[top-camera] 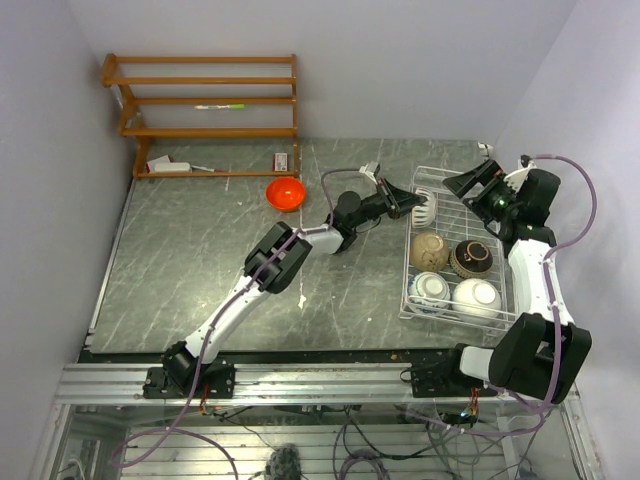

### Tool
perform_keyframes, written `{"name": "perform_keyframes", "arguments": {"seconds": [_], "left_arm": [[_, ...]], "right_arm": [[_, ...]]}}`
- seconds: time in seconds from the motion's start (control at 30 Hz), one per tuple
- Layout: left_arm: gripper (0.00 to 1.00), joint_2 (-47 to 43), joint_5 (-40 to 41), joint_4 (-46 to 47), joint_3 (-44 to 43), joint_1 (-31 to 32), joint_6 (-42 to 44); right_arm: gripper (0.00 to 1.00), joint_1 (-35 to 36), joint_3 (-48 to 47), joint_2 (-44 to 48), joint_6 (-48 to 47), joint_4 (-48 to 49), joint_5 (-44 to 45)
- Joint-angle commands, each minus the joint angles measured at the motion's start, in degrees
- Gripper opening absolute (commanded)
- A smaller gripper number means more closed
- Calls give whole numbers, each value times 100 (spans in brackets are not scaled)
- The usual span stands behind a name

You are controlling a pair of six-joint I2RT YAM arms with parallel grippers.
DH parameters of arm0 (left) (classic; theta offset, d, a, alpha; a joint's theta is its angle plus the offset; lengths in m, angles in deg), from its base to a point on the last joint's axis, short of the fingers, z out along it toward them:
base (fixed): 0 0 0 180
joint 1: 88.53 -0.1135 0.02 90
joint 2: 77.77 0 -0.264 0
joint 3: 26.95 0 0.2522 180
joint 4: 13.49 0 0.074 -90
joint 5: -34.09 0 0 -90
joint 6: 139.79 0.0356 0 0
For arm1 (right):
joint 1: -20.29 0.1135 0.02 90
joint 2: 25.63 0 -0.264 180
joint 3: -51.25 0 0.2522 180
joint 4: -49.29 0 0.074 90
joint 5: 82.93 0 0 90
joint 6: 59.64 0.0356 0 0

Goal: Load the bowls into the dish rack

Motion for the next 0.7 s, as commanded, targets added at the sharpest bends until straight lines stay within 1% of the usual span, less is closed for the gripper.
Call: {"name": "perform_keyframes", "arguments": {"seconds": [0.0, 0.1, 0.33, 0.63, 0.67], "left_arm": [[17, -330, -17, -155, 153, -102, 321], [24, -327, -26, -153, 197, -118, 307], [37, -373, -23, -47, 414, -155, 304], [60, -461, -70, 1, 519, -213, 345], [66, -470, -79, -14, 507, -215, 355]], "right_arm": [[100, -47, 20, -2, -144, 11, 155], [100, -46, 33, -2, -155, 0, 211], [100, -48, 81, -33, -155, 17, 240], [100, -54, 64, -47, -215, -51, 330], [100, -54, 71, -48, -217, -52, 338]]}}
